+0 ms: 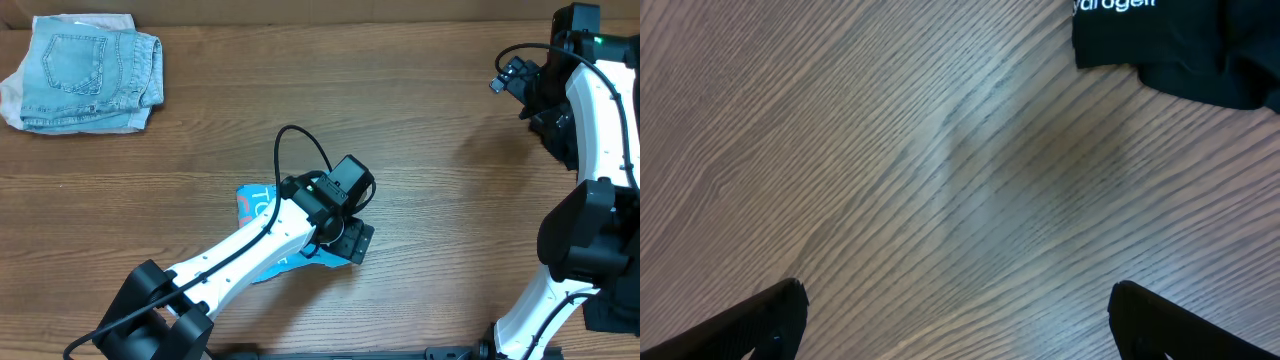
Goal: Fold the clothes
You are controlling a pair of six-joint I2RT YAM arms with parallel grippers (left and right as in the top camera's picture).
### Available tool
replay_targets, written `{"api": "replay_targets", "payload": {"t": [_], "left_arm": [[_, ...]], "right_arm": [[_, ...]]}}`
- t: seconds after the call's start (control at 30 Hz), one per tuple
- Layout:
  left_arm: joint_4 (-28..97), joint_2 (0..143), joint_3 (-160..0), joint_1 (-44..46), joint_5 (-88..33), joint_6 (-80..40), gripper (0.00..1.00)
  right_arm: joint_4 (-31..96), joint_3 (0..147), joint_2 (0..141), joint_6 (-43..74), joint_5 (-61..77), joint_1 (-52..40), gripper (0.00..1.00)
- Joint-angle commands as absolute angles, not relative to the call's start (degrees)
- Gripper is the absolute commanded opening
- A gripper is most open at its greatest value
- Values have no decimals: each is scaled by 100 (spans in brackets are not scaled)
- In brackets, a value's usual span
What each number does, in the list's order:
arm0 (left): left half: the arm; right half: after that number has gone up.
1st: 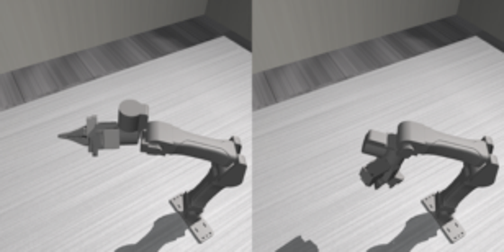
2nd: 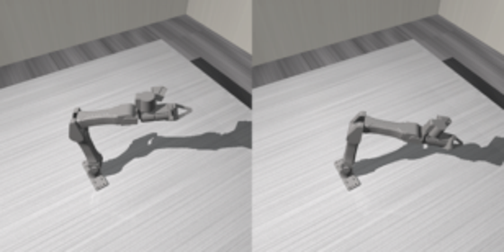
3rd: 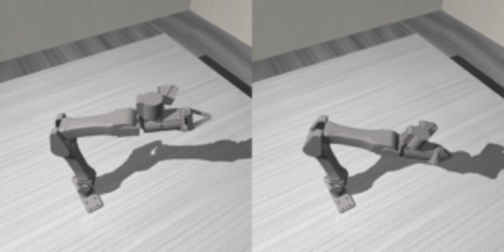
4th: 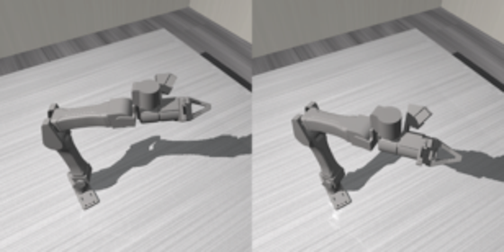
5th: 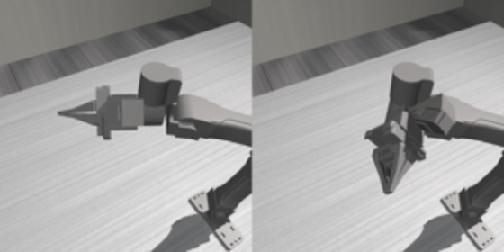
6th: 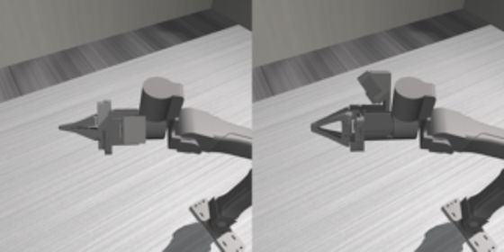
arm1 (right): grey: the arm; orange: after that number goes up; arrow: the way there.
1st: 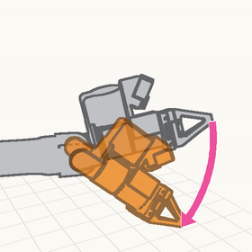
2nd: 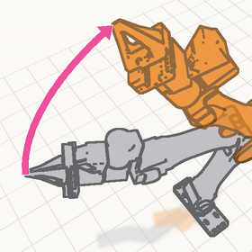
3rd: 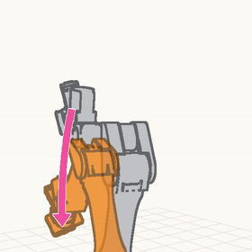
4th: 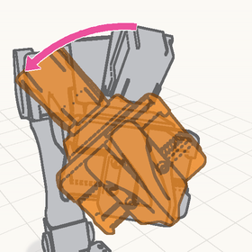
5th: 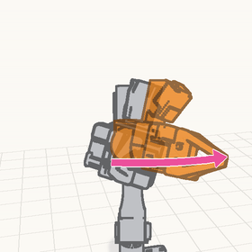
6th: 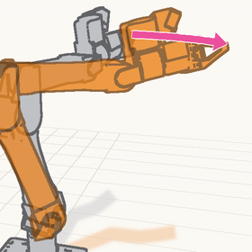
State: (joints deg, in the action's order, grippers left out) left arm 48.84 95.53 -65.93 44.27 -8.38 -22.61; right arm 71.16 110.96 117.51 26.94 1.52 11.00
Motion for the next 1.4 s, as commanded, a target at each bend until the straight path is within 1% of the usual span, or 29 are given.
{"api": "replay_targets", "payload": {"t": [0.0, 0.03, 0.17, 0.2, 0.23, 0.27, 0.37, 0.4, 0.53, 0.77, 0.97, 1.03, 1.07, 1.1, 1.13, 1.17, 1.27, 1.37], "left_arm": [[4735, 9537, -6532, 4477, -980, -2180, 65], [4698, 9539, -6528, 4504, -978, -2182, 61], [4580, 9642, -6514, 4650, -934, -2180, 60], [4558, 9688, -6514, 4672, -902, -2180, 56], [4552, 9721, -6514, 4687, -902, -2180, 45], [4545, 9747, -6514, 4687, -904, -2180, 31], [4547, 9762, -6514, 4687, -904, -2180, 8], [4550, 9760, -6514, 4687, -906, -2180, 4], [4543, 9760, -6514, 4687, -967, -2115, 4], [4630, 9762, -6512, 4836, -1789, -1946, 4], [4952, 9741, -6665, 5098, -1509, -1951, 4], [5186, 9699, -6936, 5092, -1227, -1962, 8], [5356, 9675, -7155, 5092, -956, -1975, 14], [5476, 9657, -7321, 5092, -738, -1973, 30], [5616, 9655, -7524, 5092, -436, -1966, 70], [5721, 9657, -7697, 5092, -134, -1931, 100], [5741, 9657, -7848, 5089, 423, -1667, 100], [5680, 9754, -7819, 5004, 408, -1671, 100]], "right_arm": [[7094, 11183, 11572, 2676, 161, 1122, 100], [7094, 11183, 11572, 2676, 161, 1122, 100], [7091, 11183, 11572, 2676, 161, 1122, 100], [7091, 11183, 11572, 2676, 161, 1122, 100], [7091, 11183, 11572, 2676, 161, 1122, 100], [7091, 11183, 11572, 2676, 161, 1122, 100], [7091, 11183, 11572, 2676, 161, 1122, 100], [7094, 11183, 11572, 2676, 161, 1122, 100], [7091, 11183, 11572, 2676, 158, 1122, 100], [7094, 11183, 11572, 2676, 161, 1122, 100], [7091, 11183, 11574, 2676, 161, 1122, 100], [7091, 11183, 11572, 2676, 161, 1122, 100], [7091, 11183, 11572, 2676, 158, 1122, 100], [7091, 11183, 11572, 2676, 161, 1122, 100], [7091, 11183, 11572, 2676, 161, 1122, 100], [7091, 11183, 11572, 2676, 161, 1122, 100], [7094, 11183, 11572, 2676, 161, 1122, 100], [7091, 11183, 11574, 2676, 161, 1122, 100]]}}
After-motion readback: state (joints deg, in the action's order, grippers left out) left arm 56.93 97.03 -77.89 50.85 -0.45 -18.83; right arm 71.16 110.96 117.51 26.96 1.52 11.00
